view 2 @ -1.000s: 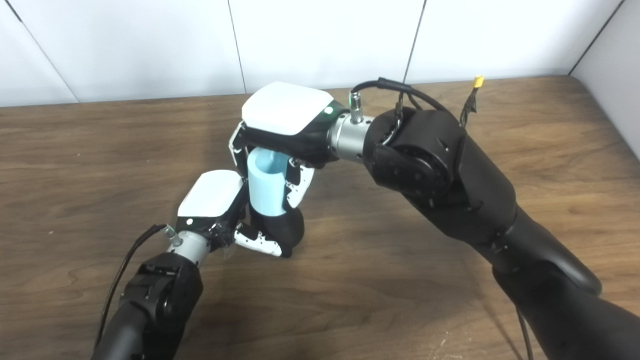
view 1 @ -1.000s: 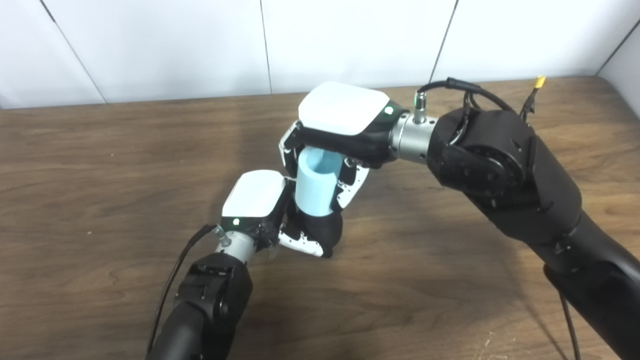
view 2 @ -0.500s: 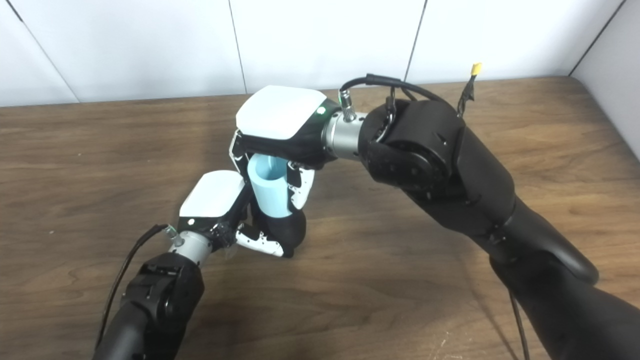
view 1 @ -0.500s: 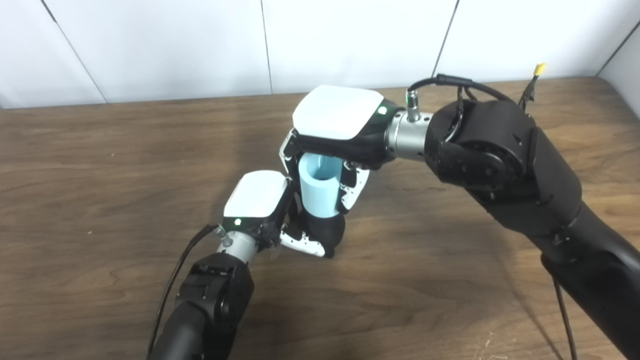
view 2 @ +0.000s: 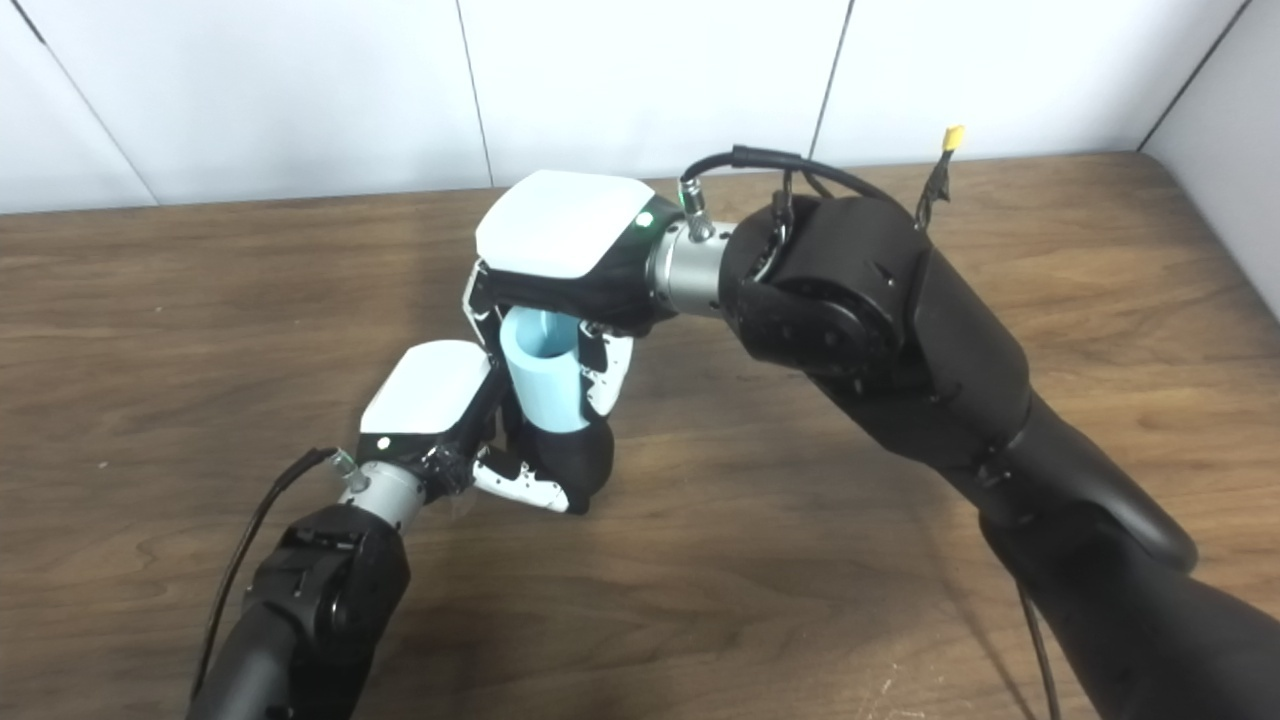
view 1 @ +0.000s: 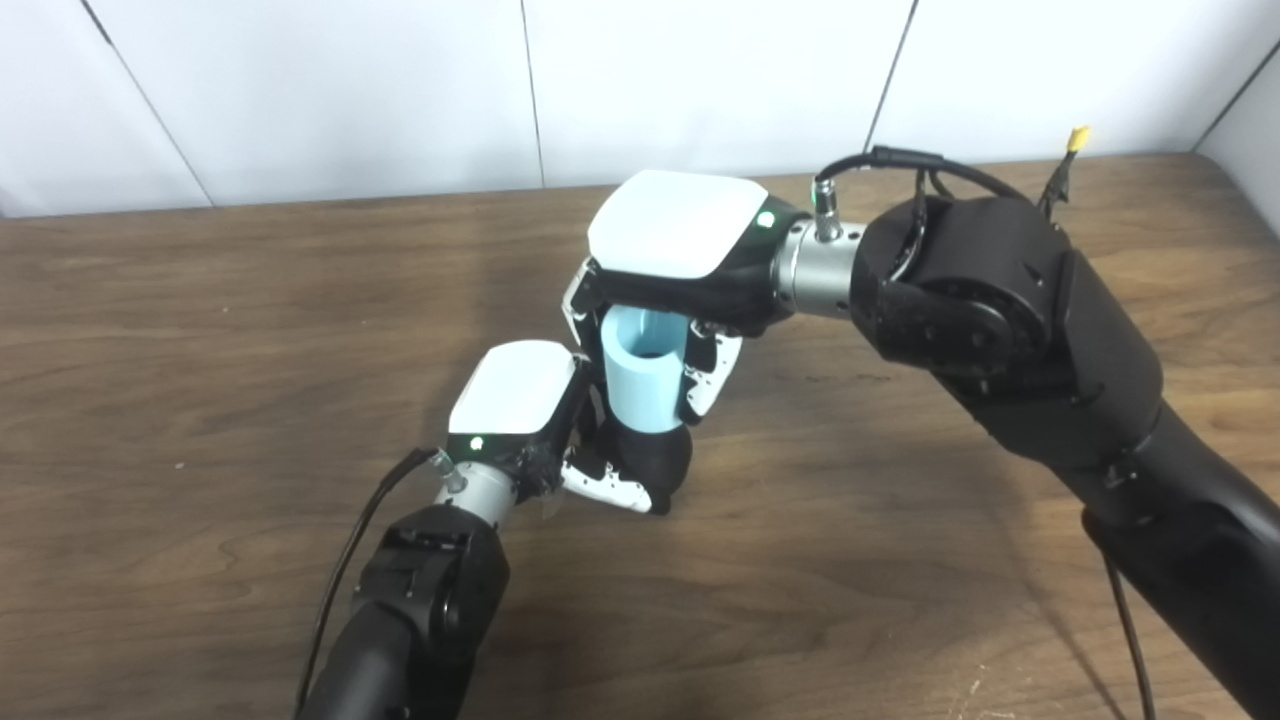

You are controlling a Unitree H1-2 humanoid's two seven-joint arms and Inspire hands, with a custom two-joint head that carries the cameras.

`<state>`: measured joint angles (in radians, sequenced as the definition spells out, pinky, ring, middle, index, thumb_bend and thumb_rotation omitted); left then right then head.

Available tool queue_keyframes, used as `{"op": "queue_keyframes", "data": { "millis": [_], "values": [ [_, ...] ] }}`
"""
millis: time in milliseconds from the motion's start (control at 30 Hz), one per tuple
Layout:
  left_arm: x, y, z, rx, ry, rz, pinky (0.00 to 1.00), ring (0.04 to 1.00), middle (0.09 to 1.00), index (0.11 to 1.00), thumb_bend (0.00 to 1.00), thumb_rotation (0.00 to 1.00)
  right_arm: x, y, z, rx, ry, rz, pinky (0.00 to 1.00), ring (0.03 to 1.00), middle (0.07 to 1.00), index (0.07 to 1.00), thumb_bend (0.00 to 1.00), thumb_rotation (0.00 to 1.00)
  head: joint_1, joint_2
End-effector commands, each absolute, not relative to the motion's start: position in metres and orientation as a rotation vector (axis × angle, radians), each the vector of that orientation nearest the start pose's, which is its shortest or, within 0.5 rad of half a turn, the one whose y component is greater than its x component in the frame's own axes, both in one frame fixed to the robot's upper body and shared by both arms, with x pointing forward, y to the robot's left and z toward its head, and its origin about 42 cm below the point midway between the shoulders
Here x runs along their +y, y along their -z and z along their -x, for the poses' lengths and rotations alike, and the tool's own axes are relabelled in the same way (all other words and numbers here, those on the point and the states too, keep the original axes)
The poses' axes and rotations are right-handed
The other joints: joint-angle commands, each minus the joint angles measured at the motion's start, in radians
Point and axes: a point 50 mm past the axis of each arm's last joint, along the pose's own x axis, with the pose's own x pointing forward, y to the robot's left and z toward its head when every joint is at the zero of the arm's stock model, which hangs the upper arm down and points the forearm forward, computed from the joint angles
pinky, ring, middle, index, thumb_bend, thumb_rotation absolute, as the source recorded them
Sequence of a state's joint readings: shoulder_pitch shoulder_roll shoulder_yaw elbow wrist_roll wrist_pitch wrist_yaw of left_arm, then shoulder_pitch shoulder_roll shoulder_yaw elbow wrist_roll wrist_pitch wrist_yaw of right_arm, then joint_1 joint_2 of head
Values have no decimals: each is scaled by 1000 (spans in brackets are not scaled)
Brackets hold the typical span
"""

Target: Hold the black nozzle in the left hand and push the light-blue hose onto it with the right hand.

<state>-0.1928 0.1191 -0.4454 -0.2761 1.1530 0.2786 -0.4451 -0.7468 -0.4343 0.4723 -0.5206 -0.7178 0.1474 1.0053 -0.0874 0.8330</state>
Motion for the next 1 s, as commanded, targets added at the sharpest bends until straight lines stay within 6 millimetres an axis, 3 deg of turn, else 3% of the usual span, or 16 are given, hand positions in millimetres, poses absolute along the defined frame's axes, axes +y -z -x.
{"op": "queue_keyframes", "data": {
  "millis": [0, 267, 367, 500, 633, 800, 867, 900, 933, 967],
  "values": [
    [112, -186, -302, -169, 424, -1260, 392, 458, 495, 477, 504, 0, -133, -364, -335, -577, -887, 1594, 271, 400, 545, 521, 488, 0, 0, 1],
    [112, -188, -301, -169, 427, -1260, 384, 449, 484, 478, 505, 0, -136, -352, -339, -535, -895, 1593, 263, 391, 530, 535, 486, 0, 0, 2],
    [112, -188, -301, -170, 428, -1259, 389, 453, 488, 478, 505, 0, -136, -345, -340, -520, -895, 1596, 324, 383, 500, 550, 491, 0, 3, 5],
    [112, -187, -301, -179, 428, -1265, 389, 452, 487, 478, 505, 0, -136, -336, -341, -523, -915, 1577, 271, 387, 508, 541, 488, 0, 2, 8],
    [112, -187, -301, -177, 426, -1262, 388, 449, 490, 478, 505, 0, -135, -327, -342, -521, -942, 1590, 283, 384, 499, 524, 492, 0, 1, 9],
    [112, -187, -301, -175, 424, -1265, 392, 457, 495, 476, 504, 0, -133, -330, -339, -539, -935, 1636, 263, 362, 477, 553, 498, 0, 2, 7],
    [112, -187, -301, -175, 424, -1263, 388, 455, 489, 477, 505, 0, -133, -336, -335, -532, -936, 1677, 233, 391, 505, 503, 515, 0, 2, 7],
    [112, -188, -301, -174, 423, -1263, 387, 453, 487, 478, 505, 0, -133, -339, -334, -510, -947, 1699, 281, 427, 496, 563, 542, 0, 2, 6],
    [112, -188, -301, -173, 424, -1262, 389, 455, 491, 477, 505, 0, -133, -342, -333, -485, -960, 1715, 390, 528, 578, 610, 766, 74, 3, 7],
    [111, -188, -301, -172, 424, -1261, 390, 455, 493, 477, 504, 0, -133, -346, -331, -461, -970, 1724, 519, 643, 668, 660, 906, 138, 3, 7]
  ]
}}
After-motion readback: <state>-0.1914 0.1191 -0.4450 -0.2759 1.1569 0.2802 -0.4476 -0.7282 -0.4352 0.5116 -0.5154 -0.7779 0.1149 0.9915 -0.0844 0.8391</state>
